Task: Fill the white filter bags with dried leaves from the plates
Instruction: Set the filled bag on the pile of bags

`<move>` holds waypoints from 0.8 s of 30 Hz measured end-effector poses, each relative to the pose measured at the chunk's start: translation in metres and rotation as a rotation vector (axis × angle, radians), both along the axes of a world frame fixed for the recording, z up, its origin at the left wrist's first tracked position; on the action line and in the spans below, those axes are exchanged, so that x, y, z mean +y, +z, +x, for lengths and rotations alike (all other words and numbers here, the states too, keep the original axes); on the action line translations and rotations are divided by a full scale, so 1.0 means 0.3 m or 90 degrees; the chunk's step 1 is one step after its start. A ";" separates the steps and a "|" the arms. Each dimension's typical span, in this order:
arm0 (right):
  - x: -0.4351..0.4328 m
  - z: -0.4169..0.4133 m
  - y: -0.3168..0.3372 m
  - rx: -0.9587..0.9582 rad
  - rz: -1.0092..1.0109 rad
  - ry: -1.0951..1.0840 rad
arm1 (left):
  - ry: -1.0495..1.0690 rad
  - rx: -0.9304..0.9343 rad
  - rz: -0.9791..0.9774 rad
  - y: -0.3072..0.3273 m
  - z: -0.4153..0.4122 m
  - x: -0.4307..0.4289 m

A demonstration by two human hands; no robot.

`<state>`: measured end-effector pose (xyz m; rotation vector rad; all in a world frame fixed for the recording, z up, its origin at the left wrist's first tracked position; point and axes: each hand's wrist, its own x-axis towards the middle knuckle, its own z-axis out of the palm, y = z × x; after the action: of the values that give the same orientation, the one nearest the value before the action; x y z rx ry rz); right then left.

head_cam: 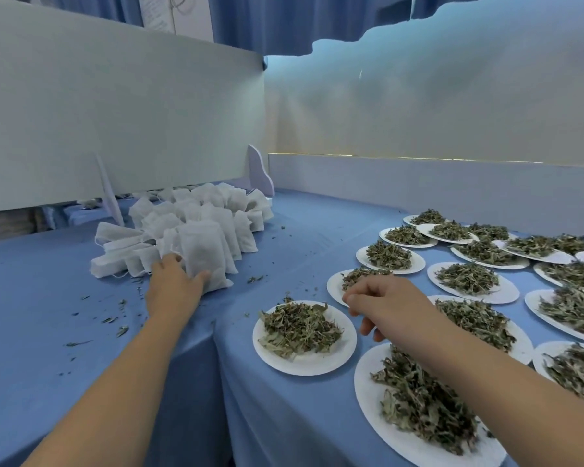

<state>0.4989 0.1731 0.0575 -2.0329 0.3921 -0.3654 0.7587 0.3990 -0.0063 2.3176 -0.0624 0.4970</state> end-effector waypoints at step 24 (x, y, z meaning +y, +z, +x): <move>-0.439 -0.884 0.029 -0.079 0.140 -0.171 | -0.854 -0.158 -0.016 0.171 -1.139 -0.747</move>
<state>0.2337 0.0413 0.0663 -1.7367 0.6041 -0.5845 0.4169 0.1748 0.0451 1.6580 -1.5570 0.0561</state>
